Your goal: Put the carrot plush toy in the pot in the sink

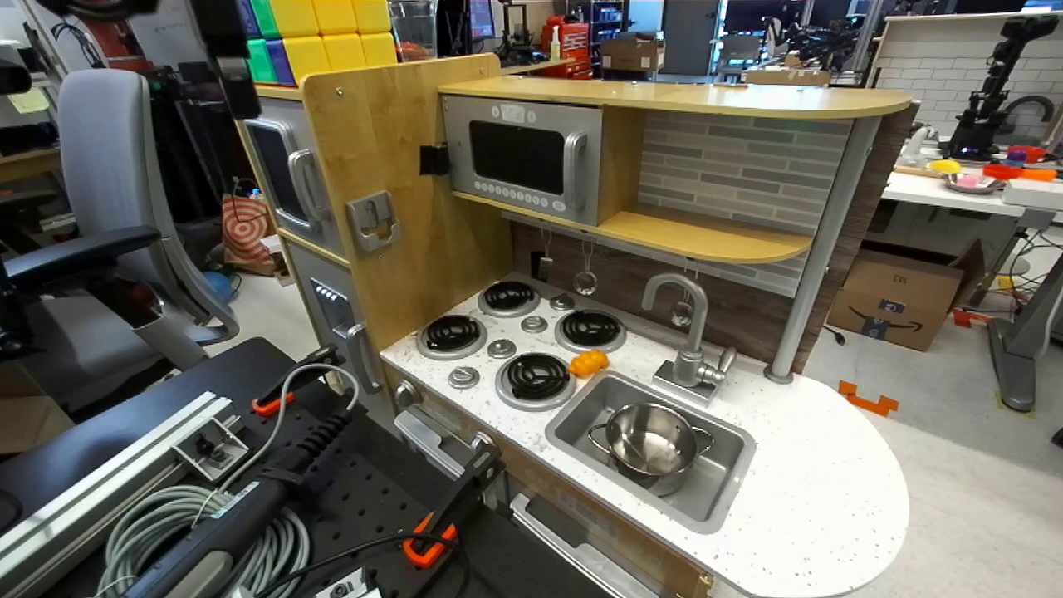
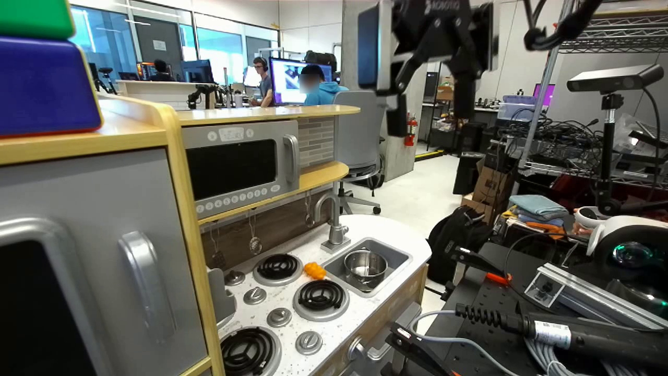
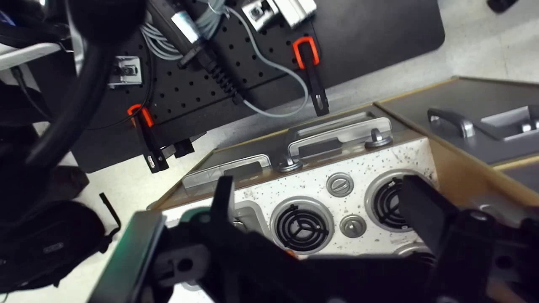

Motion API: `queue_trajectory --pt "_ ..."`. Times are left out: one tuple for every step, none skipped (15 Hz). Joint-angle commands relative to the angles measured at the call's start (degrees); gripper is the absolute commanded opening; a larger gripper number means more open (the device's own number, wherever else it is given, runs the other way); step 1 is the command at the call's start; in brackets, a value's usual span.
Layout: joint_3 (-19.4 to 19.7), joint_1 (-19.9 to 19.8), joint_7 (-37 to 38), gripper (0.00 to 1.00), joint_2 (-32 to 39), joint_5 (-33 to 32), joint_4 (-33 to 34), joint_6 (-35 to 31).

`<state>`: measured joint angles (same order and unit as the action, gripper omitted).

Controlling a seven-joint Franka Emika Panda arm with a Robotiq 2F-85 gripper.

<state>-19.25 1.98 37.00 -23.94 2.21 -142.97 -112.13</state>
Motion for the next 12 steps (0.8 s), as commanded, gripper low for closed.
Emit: queue_trajectory --pt "3.6 -3.7 6.6 1.00 8.8 -2.7 1.3 -9.9" --pt "4.7 -4.5 8.1 1.00 11.2 -3.4 2.2 -11.9" --pt "5.9 -5.1 9.3 1.00 13.1 -3.9 3.2 -12.9" --pt "7.0 -5.3 10.1 1.00 14.7 -4.6 4.2 -13.4" --pt "8.0 -5.0 10.1 1.00 16.0 -5.0 5.5 -11.5" --pt "8.6 -3.4 8.1 1.00 12.8 -3.6 2.1 -12.5" --pt "9.4 -3.4 8.0 1.00 13.9 -3.6 2.7 -12.5" --pt "9.7 -3.3 7.9 1.00 14.3 -3.6 2.7 -12.5" --pt "9.6 -3.1 7.9 1.00 14.2 -3.6 2.6 -12.5" --pt "9.6 -2.5 5.3 1.00 12.7 -4.3 1.7 -11.8" --pt "9.8 -2.0 0.5 1.00 11.5 -5.3 1.3 -9.1" --pt "10.3 -2.0 -2.5 1.00 11.1 -5.2 1.0 -7.9"
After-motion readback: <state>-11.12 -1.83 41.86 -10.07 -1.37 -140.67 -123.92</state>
